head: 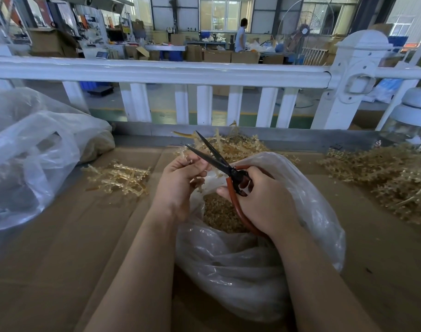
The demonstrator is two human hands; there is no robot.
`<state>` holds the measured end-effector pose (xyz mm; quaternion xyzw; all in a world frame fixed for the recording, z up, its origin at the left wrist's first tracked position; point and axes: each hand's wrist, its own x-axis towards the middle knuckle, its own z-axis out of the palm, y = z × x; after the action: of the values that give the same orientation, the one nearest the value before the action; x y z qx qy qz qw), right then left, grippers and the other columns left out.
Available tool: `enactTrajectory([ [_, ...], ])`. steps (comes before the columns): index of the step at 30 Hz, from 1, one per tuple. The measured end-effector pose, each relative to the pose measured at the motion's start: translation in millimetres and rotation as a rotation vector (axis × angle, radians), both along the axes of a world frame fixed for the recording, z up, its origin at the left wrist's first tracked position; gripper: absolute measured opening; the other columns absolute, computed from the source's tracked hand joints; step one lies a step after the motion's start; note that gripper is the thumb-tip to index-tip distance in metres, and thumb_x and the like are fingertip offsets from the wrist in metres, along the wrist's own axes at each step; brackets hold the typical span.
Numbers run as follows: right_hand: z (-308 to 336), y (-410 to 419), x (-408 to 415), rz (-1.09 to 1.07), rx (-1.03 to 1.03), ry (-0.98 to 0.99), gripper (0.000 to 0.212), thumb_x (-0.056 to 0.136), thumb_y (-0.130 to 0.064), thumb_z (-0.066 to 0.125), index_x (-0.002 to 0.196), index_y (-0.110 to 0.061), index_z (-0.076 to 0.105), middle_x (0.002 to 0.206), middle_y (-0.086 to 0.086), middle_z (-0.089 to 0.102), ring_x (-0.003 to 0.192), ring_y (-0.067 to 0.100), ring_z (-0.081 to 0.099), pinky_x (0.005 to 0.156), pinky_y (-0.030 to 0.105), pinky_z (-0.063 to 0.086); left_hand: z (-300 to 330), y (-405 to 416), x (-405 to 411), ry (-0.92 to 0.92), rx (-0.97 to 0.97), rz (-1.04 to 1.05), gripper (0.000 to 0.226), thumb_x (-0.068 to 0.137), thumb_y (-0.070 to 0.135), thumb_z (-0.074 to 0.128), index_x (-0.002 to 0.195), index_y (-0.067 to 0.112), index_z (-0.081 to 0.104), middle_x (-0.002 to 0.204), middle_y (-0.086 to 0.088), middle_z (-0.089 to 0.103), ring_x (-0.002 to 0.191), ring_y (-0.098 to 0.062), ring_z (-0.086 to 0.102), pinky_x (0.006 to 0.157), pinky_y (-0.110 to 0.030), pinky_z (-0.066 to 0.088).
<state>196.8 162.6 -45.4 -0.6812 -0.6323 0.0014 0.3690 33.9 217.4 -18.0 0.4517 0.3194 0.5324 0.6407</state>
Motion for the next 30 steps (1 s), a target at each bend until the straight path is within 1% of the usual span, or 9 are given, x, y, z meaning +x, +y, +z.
enactTrajectory([
  [3,-0.2,0.2,0.5,0.008,0.005,-0.010,0.062,0.072,-0.083,0.053,0.102,-0.029,0.060,0.096,-0.019,0.064,0.085,0.001,0.058,0.071,0.017,0.045,-2.1,1.0,-1.2,0.019,0.014,-0.016,0.018,0.089,-0.001,0.058,0.080,0.014,0.061,0.064,0.005,0.064,0.058,-0.005,0.053,0.058,-0.021,0.040],
  [6,-0.8,0.7,0.6,0.000,0.020,-0.019,0.065,0.070,-0.085,0.051,0.100,-0.028,0.061,0.095,-0.018,0.065,0.084,0.002,0.058,0.071,0.018,0.047,-2.9,2.1,-1.5,0.013,0.034,-0.033,0.022,0.085,-0.001,0.060,0.071,0.016,0.065,0.063,0.004,0.064,0.058,-0.005,0.054,0.055,-0.018,0.043],
  [10,-0.6,0.4,-1.0,-0.038,0.067,-0.056,0.073,0.067,-0.091,0.042,0.093,-0.026,0.063,0.086,-0.017,0.065,0.075,0.001,0.054,0.065,0.016,0.044,-4.9,3.8,-2.2,0.024,0.042,-0.074,0.006,0.070,0.011,0.067,0.069,0.016,0.063,0.066,0.001,0.066,0.060,-0.006,0.055,0.056,-0.017,0.045],
  [14,-0.7,0.0,-1.1,-0.062,0.098,-0.097,0.079,0.065,-0.094,0.035,0.085,-0.023,0.064,0.078,-0.015,0.066,0.070,0.004,0.059,0.062,0.019,0.050,-6.0,5.5,-3.1,0.021,0.036,-0.087,0.006,0.069,0.014,0.068,0.071,0.015,0.062,0.067,0.001,0.065,0.060,-0.007,0.055,0.057,-0.016,0.046],
  [17,-0.3,-0.7,-1.0,-0.069,0.117,-0.106,0.074,0.067,-0.093,0.036,0.077,-0.024,0.061,0.070,-0.017,0.061,0.062,0.002,0.054,0.056,0.010,0.039,-5.2,5.2,-3.2,-0.009,0.027,-0.112,0.011,0.068,0.015,0.067,0.075,0.013,0.059,0.067,0.000,0.063,0.060,-0.007,0.055,0.055,-0.015,0.046],
  [18,-0.3,-0.6,-1.0,-0.068,0.125,-0.109,0.073,0.067,-0.093,0.036,0.076,-0.024,0.060,0.068,-0.018,0.060,0.060,0.001,0.053,0.055,0.011,0.039,-5.1,5.0,-3.5,-0.017,0.024,-0.119,0.012,0.068,0.015,0.067,0.076,0.013,0.058,0.067,-0.001,0.063,0.060,-0.007,0.055,0.055,-0.015,0.046],
  [22,-0.8,-0.2,-1.5,-0.053,0.146,-0.122,0.074,0.068,-0.092,0.036,0.075,-0.022,0.061,0.068,-0.016,0.060,0.061,0.005,0.054,0.058,0.024,0.051,-3.9,4.2,-4.4,-0.048,0.006,-0.137,0.013,0.069,0.013,0.065,0.078,0.013,0.056,0.069,-0.003,0.059,0.060,-0.009,0.055,0.055,-0.015,0.046],
  [25,0.3,-1.4,-2.1,-0.048,0.141,-0.110,0.075,0.068,-0.091,0.038,0.076,-0.021,0.063,0.068,-0.016,0.061,0.062,0.006,0.057,0.060,0.029,0.054,-4.1,4.0,-4.4,-0.036,0.004,-0.146,0.013,0.069,0.014,0.065,0.077,0.015,0.055,0.069,-0.003,0.058,0.061,-0.009,0.055,0.058,-0.020,0.044],
  [30,2.4,-1.8,-1.0,-0.046,0.126,-0.107,0.079,0.067,-0.093,0.037,0.082,-0.021,0.067,0.071,-0.015,0.065,0.066,0.006,0.061,0.064,0.031,0.056,-4.9,3.6,-4.5,-0.009,0.028,-0.162,0.009,0.070,0.019,0.067,0.076,0.017,0.060,0.067,0.002,0.060,0.063,-0.008,0.054,0.058,-0.020,0.042],
])
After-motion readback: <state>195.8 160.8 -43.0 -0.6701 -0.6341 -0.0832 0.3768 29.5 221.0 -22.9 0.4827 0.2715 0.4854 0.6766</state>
